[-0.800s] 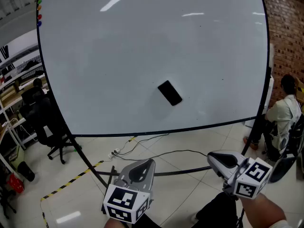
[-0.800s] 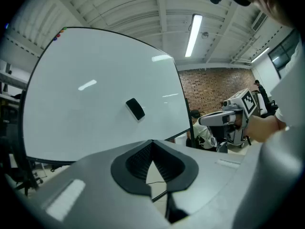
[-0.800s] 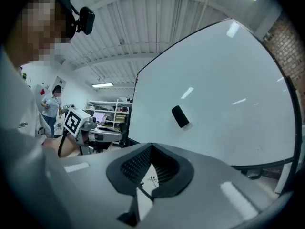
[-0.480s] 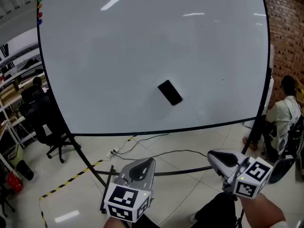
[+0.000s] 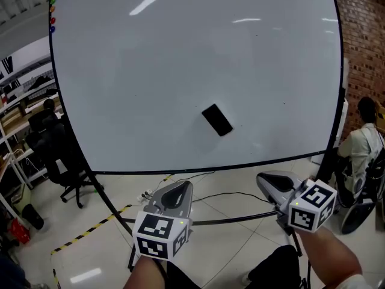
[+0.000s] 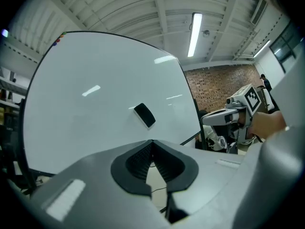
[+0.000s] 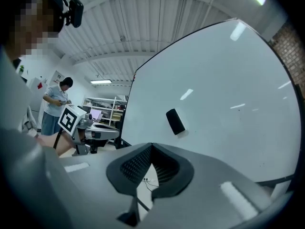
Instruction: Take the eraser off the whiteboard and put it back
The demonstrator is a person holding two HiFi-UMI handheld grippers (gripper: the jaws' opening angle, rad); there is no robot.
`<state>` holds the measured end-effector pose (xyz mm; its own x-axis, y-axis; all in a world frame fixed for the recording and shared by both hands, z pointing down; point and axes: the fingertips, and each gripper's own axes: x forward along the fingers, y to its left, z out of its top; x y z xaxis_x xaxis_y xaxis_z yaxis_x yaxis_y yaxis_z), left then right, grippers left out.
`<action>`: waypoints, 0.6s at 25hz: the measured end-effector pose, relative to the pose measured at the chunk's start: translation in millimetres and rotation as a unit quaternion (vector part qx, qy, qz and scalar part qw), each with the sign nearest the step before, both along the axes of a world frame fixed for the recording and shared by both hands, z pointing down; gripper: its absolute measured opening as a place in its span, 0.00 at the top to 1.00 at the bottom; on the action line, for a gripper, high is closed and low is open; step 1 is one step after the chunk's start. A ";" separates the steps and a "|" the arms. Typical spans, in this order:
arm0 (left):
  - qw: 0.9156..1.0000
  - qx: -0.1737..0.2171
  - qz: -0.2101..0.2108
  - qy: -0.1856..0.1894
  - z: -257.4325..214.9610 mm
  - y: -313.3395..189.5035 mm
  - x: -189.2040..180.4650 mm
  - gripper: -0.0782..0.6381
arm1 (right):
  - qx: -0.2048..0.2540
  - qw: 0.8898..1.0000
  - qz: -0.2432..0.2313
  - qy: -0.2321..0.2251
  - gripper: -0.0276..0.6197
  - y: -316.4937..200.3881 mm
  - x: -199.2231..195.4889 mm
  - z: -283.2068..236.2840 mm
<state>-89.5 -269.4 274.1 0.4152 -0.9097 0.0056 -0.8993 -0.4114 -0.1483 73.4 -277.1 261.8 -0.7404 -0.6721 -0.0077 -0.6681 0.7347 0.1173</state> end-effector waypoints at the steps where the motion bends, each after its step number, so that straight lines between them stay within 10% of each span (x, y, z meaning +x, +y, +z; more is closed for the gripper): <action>1: 1.000 0.001 -0.002 -0.001 -2.0 -4.2 -1.4 0.87 | 0.001 1.000 0.002 0.004 0.95 -6.8 -2.0 -2.2; 15: 1.000 -0.012 -0.016 -0.005 -4.7 -49.2 -13.5 0.87 | -0.018 0.999 0.031 0.032 0.95 -64.5 -15.3 6.8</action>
